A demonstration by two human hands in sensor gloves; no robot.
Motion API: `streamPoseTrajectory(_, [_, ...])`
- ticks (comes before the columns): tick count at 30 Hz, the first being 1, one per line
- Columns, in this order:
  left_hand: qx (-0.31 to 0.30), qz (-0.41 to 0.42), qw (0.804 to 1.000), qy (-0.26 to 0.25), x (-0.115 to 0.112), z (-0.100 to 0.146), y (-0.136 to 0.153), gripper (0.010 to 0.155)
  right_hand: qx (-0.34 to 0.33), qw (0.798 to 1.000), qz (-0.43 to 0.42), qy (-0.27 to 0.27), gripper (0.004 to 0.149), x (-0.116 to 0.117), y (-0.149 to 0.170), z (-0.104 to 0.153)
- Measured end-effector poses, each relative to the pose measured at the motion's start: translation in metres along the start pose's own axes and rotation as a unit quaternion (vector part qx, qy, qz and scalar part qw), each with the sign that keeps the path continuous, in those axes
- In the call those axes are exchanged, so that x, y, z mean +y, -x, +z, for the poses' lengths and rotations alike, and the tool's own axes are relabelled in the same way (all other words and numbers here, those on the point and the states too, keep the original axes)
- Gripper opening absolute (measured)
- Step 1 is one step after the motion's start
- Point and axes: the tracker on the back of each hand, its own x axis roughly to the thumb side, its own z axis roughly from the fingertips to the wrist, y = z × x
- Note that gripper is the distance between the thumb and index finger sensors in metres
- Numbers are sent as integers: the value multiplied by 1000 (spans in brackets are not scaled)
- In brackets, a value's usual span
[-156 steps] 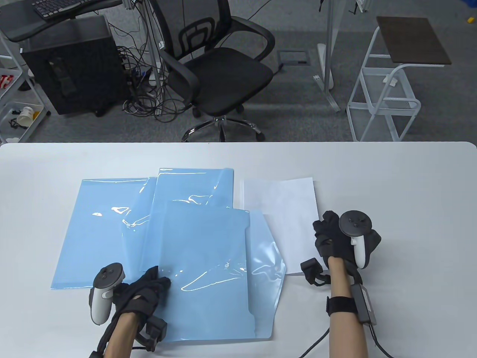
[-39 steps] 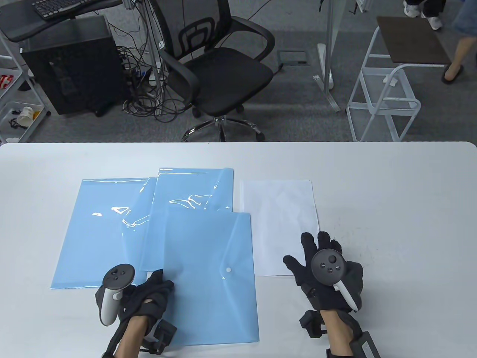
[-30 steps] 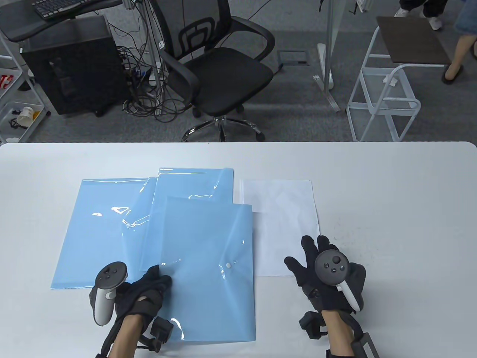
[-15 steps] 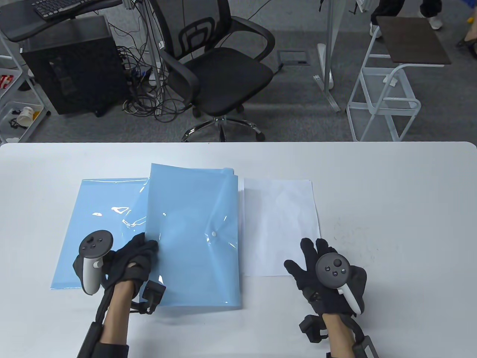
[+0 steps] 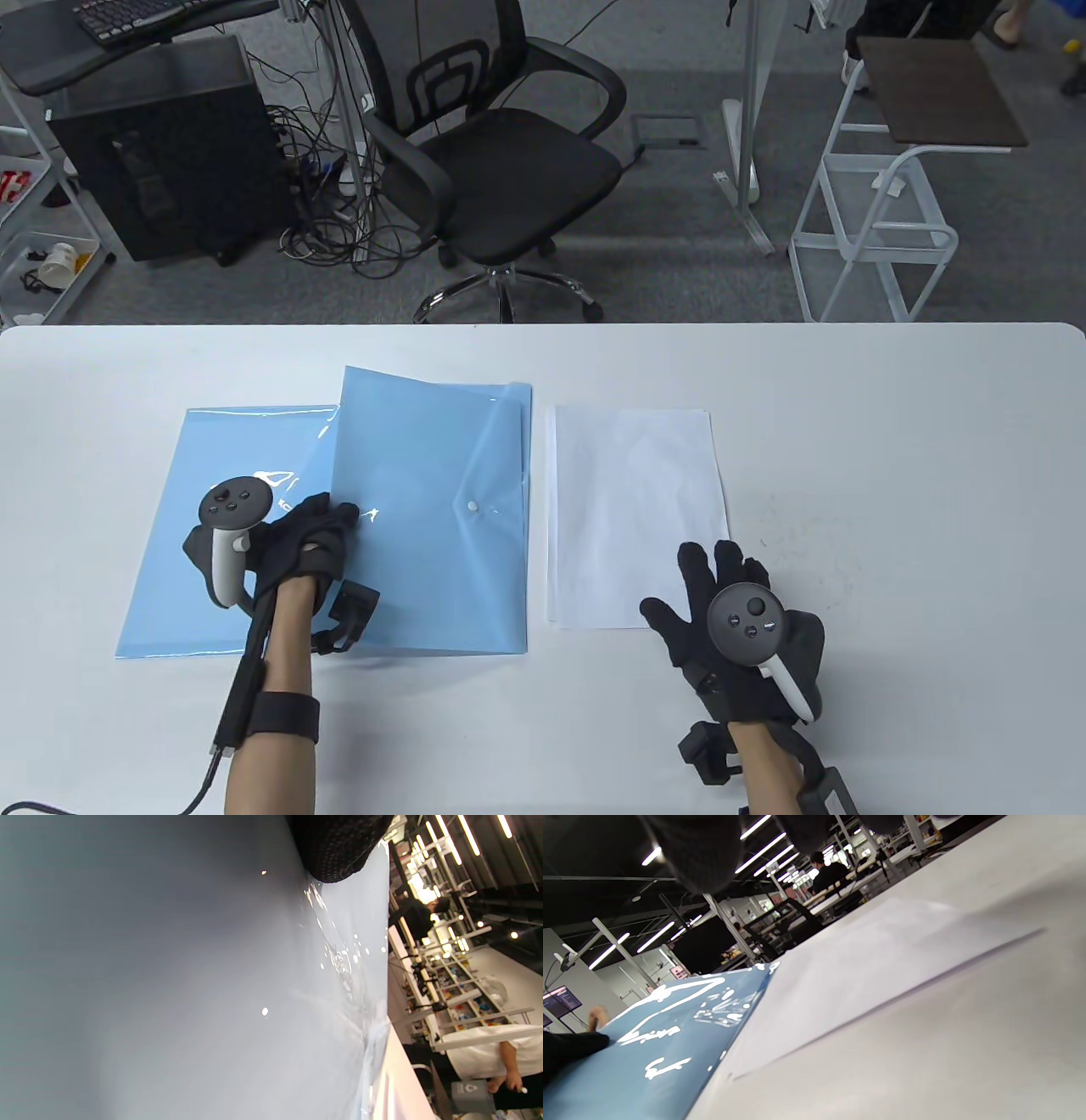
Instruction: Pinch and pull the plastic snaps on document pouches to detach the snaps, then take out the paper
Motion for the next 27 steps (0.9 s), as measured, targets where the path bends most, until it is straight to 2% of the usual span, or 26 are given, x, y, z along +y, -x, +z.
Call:
streamPoseTrajectory(7, [-4, -4, 1000, -12, -5, -19, -6, 48, -9, 1000, 3, -8, 81, 4, -6, 1])
streamPoseTrajectory(13, [-2, -5, 1000, -28, -9, -30, -12, 58, -19, 1000, 8, -12, 81, 6, -12, 3])
streamPoseTrajectory(20, [13, -15, 998, -63, -3, -31, -6, 63, -19, 1000, 10, -17, 81, 6, -12, 2])
streamPoseTrajectory(27, [9, -24, 996, -90, 12, -20, -1, 65, -19, 1000, 6, -13, 81, 4, -11, 4])
